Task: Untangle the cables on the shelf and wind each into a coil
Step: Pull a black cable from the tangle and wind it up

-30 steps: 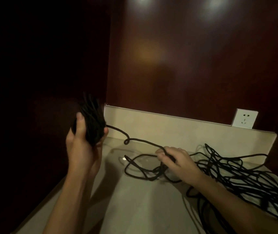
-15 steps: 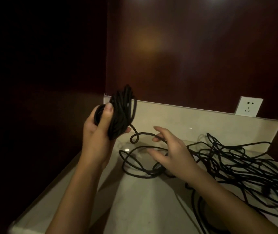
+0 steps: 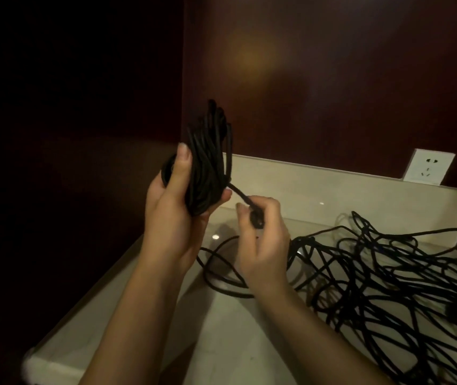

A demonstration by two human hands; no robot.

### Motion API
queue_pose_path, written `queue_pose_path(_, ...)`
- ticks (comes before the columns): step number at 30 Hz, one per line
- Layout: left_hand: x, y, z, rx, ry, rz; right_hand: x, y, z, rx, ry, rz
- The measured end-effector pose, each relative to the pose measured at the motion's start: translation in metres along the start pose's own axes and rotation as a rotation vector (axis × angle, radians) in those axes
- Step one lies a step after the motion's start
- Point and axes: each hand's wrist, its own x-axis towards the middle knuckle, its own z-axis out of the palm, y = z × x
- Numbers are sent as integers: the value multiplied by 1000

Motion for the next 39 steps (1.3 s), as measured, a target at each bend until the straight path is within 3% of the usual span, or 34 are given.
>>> queue_pose_path(7, -6, -23, 13, 106, -13, 57, 25, -12, -16, 592, 342, 526)
queue_pose_path(10, -11, -38, 15, 312, -2, 195, 26, -7, -14, 653, 396, 660)
queue_pose_path(13, -11, -42, 12, 443, 49, 336, 19, -3, -10, 409, 234, 759)
queue_pose_path(17, -2, -34, -1, 564, 87, 464, 2, 2, -12, -263, -227, 380)
queue_pose_path(18, 0, -32, -4, 565, 104, 470, -1, 0, -13, -283, -231, 318)
queue_pose_path(22, -2, -31, -5, 612, 100, 525, -3, -6, -18, -195, -1, 249)
queue_pose_path(28, -7, -36, 0, 739, -21, 538, 2, -2, -23, -712, -232, 333)
queue_pose_path(31, -2, -31, -9, 900, -33, 591, 6, -1, -37, -486, -267, 318)
queue_pose_path(36, 1, -26, -16, 987, -47, 611, 8, -10, -70, 38, -707, 481)
queue_pose_path(39, -1, -30, -14, 1065, -114, 603, 14, -10, -83, 199, -807, 680)
